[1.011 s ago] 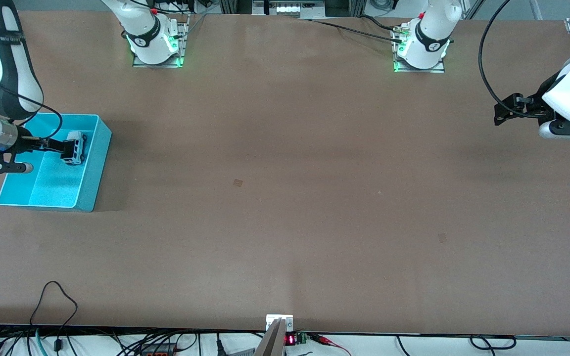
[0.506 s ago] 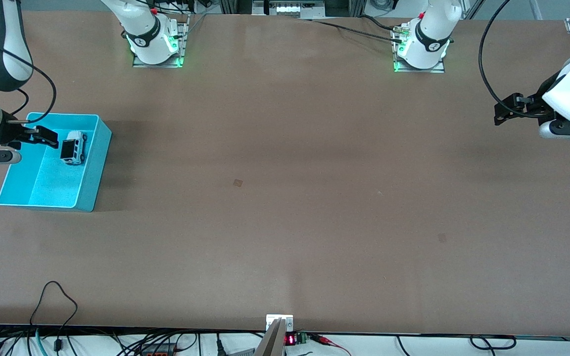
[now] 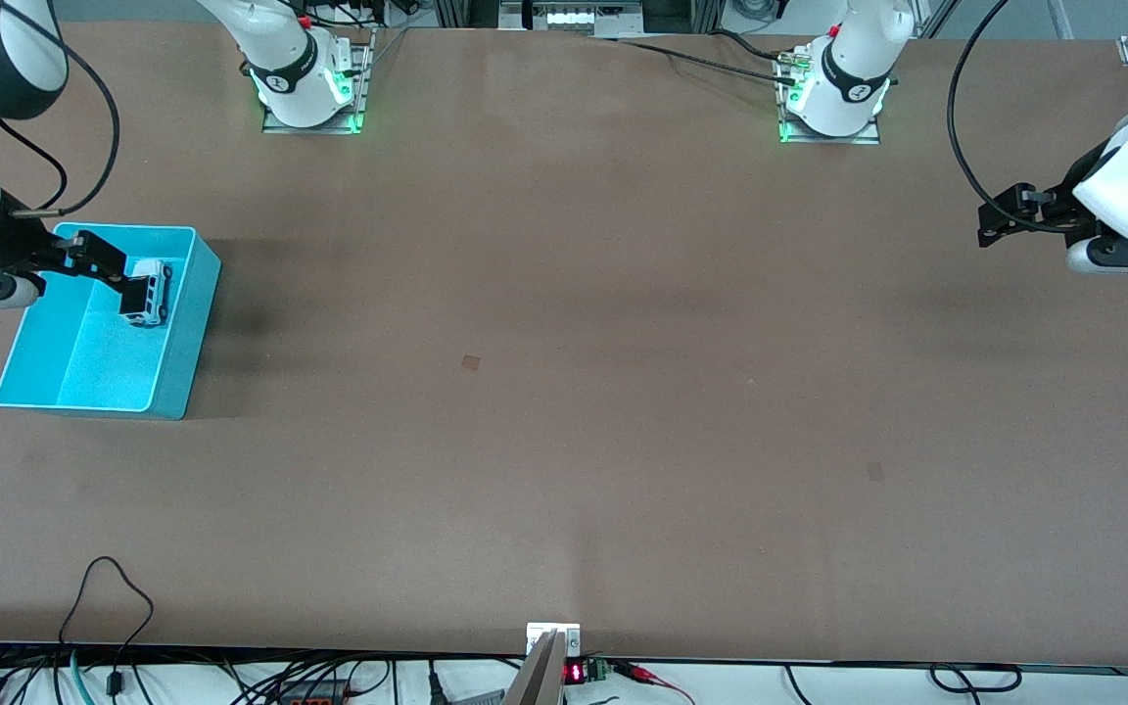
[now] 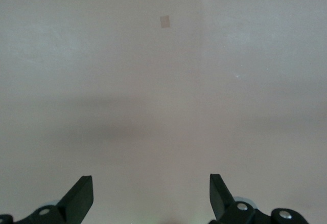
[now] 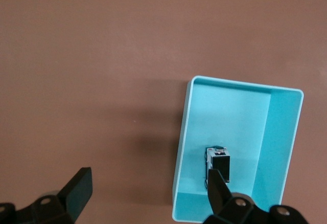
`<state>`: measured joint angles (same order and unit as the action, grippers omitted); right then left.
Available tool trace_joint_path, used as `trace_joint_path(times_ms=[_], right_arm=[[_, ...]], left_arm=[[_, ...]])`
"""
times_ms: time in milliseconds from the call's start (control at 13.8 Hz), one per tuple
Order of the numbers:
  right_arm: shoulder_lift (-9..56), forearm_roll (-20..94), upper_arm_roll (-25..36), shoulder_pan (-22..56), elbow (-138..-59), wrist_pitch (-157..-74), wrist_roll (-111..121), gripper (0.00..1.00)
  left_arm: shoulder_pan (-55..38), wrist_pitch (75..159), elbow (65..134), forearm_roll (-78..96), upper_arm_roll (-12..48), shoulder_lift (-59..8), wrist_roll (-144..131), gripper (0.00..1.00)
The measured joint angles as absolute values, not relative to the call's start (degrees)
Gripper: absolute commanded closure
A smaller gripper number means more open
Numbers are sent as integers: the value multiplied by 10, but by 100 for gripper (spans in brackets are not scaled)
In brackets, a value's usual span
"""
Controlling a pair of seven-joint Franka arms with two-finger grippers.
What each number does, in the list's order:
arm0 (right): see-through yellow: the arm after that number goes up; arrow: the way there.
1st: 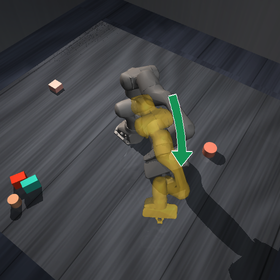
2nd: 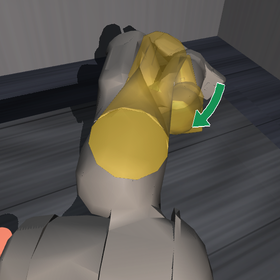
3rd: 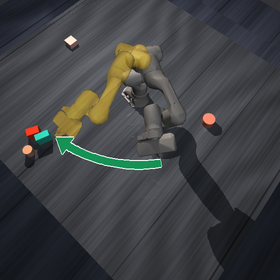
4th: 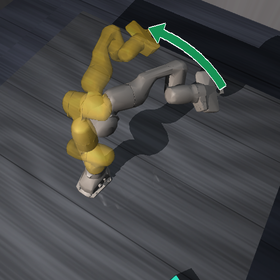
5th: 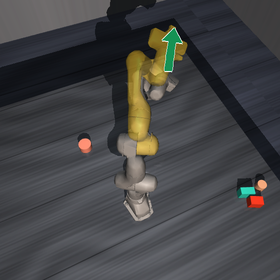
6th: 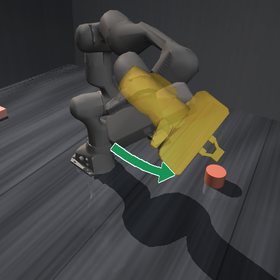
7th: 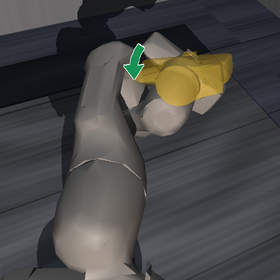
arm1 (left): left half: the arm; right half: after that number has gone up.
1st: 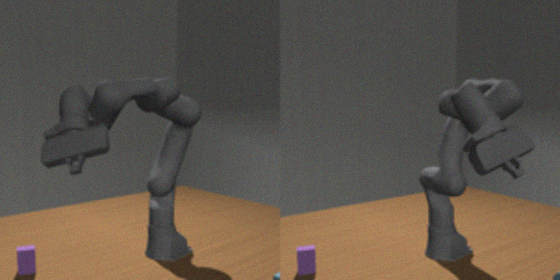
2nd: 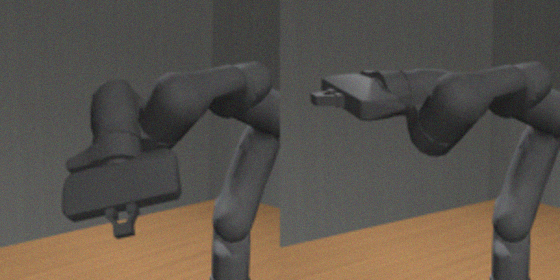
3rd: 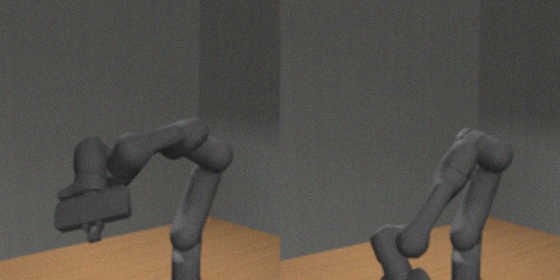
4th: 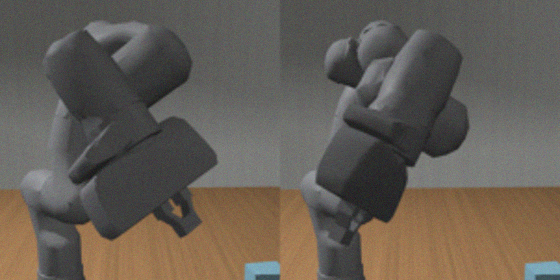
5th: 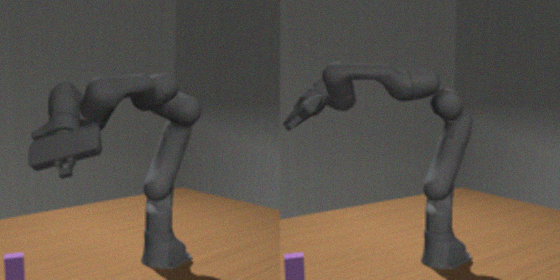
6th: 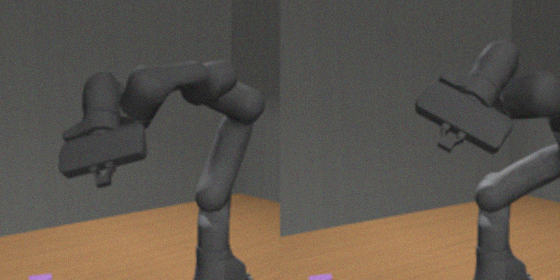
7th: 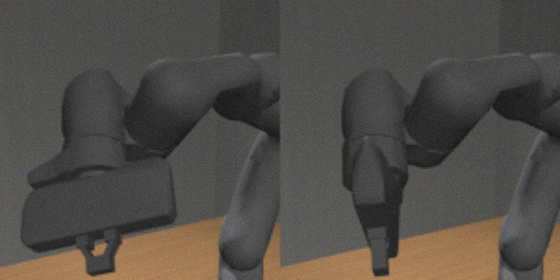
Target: Wind and store white jeep toy
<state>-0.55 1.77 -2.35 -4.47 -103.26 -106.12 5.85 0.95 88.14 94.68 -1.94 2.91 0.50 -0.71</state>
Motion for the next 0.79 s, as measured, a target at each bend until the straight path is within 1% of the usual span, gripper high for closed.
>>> trace_joint_path(times_ms=[217,433,650,795], right_arm=[[-5,42,-20,-45,-1015,-1058,59,0],[4,42,-22,-43,-965,-1018,59,0],[26,17,-23,-33,-917,-993,57,0],[33,4,-23,-21,-913,-989,31,0]], left_arm=[[10,880,946,-19,29,5,-7,0],[10,879,946,-19,29,5,-7,0],[10,879,946,-19,29,5,-7,0],[10,878,946,-19,29,5,-7,0]])
